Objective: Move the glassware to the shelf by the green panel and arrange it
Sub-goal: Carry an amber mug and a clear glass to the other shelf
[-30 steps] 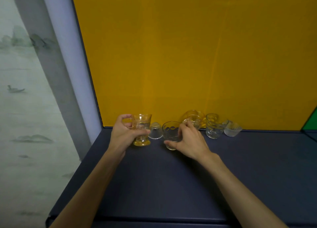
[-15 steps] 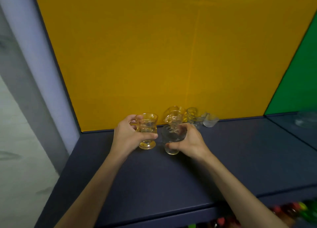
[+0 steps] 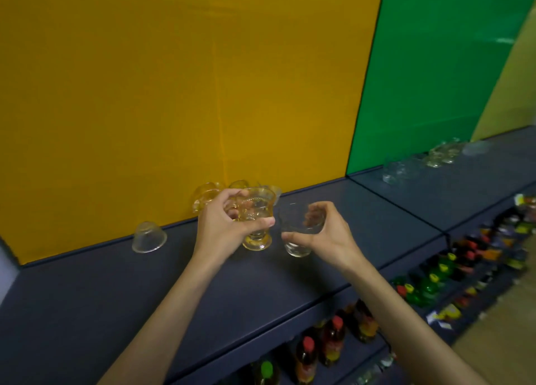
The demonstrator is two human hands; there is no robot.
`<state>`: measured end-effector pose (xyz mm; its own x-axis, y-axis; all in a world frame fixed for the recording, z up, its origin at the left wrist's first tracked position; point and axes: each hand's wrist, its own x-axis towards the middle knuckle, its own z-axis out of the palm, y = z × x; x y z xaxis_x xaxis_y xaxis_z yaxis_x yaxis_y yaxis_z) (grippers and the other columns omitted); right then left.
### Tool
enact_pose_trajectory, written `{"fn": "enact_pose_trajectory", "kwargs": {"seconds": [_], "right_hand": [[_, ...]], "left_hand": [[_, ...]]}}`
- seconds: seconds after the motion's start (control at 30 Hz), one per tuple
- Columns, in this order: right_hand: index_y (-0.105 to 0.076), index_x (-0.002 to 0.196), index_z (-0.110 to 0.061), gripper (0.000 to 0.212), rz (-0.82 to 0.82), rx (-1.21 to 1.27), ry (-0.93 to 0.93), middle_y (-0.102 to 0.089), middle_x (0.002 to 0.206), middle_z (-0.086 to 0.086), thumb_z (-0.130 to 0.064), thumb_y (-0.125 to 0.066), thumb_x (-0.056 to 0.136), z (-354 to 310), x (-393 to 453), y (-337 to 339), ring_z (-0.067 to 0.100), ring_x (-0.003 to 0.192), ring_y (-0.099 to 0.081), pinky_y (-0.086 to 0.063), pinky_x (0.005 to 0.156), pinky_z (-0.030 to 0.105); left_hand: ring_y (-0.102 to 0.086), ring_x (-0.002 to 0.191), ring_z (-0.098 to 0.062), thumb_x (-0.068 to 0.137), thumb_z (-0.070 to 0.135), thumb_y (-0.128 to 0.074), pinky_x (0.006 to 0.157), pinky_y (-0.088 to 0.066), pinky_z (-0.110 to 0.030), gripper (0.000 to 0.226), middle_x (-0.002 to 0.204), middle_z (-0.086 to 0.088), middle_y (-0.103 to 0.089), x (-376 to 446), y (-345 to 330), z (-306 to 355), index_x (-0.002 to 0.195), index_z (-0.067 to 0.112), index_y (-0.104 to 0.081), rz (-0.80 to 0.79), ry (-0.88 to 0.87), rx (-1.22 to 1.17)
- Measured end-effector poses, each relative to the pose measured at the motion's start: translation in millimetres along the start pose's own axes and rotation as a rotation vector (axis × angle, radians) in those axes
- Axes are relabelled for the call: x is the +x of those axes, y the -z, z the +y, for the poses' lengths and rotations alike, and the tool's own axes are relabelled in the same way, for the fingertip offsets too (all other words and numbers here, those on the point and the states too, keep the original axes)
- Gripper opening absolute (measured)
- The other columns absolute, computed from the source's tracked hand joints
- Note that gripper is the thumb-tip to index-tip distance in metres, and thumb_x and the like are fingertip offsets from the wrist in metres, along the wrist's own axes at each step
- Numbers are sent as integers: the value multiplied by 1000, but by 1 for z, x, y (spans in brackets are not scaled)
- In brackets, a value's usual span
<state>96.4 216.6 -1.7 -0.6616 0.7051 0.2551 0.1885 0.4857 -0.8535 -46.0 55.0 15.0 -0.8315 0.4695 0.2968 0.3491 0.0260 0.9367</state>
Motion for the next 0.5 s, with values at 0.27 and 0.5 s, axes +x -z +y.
{"fn": "enact_pose_trajectory", "kwargs": {"seconds": [0.27,0.5], "right_hand": [[-47,122,-28,91,57,-13,-19,-61,111,-14,-58,-91,48,60,-18,123,6,105,-61,-52,93,34],[-49,121,-28,87,92,-16,-32,-60,115,-14,-51,-93,49,126,-34,253,3,106,-60,-50,87,27]], "left_hand": [[-74,89,-10,39,49,-99,83,-61,-46,69,99,12,-76,-33,-125,39,100,33,-70,-103,-25,15],[-73,87,-5,40,44,-100,82,-62,-41,67,96,13,-77,-73,-261,72,99,33,-70,-128,-41,16]]}}
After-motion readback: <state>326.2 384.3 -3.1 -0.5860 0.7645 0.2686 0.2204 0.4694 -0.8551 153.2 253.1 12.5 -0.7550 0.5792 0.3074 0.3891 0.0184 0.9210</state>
